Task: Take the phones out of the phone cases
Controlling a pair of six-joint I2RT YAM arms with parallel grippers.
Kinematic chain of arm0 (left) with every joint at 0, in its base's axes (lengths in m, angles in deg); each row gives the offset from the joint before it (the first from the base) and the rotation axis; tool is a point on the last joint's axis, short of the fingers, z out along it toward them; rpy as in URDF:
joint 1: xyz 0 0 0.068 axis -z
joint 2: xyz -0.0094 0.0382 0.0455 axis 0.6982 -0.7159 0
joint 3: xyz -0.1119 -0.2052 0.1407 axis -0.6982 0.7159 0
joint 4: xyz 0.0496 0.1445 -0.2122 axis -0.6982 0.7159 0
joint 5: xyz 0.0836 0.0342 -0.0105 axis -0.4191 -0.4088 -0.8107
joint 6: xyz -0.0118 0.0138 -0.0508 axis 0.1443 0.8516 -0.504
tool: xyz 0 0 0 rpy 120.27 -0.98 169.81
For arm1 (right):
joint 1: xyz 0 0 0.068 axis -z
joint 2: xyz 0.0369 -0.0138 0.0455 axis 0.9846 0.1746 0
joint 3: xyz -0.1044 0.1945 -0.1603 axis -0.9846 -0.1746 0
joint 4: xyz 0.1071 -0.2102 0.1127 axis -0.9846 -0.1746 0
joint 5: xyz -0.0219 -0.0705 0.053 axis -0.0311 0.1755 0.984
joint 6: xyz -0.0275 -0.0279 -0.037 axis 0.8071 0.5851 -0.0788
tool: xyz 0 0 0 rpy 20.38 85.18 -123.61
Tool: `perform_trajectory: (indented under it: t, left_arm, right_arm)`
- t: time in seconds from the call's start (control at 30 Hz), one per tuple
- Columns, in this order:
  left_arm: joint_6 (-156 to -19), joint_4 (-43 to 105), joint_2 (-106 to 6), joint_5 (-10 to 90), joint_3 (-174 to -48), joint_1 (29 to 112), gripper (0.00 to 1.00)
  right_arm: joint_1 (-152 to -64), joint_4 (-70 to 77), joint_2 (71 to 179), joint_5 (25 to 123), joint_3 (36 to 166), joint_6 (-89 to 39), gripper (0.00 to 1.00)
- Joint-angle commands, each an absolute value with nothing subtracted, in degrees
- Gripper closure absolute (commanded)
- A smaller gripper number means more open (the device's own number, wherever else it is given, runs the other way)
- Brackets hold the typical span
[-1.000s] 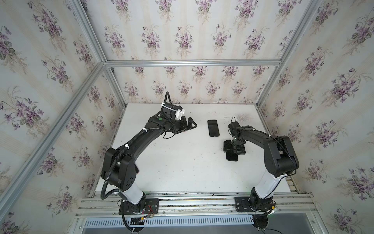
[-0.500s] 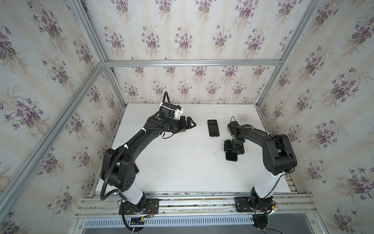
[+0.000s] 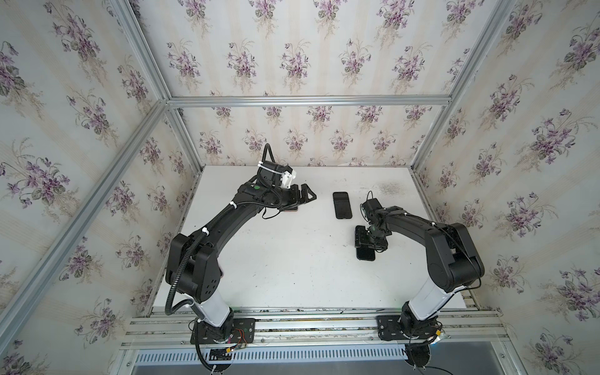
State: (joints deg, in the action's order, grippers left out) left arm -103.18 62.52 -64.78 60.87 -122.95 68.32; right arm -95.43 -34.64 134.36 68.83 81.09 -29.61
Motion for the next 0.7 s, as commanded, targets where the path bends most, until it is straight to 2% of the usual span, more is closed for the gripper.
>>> perform_trajectory:
  t: [0.0, 0.3, 0.67]
  left_arm:
    - [-103.5, 60.9, -65.5, 62.2, -123.9, 68.5, 0.00]
    - [-104.1, 59.3, -68.1, 64.3, -125.2, 69.8, 0.00]
    - [-103.5, 58.1, -71.7, 68.3, -126.9, 70.8, 0.01]
  right_arm:
    - [-96.9, -28.0, 132.5, 72.1, 79.9, -29.1, 0.45]
    - [-102.0, -16.7, 124.5, 71.7, 75.6, -28.2, 0.47]
    - [-108.2, -9.5, 120.3, 70.7, 77.5, -24.9, 0.50]
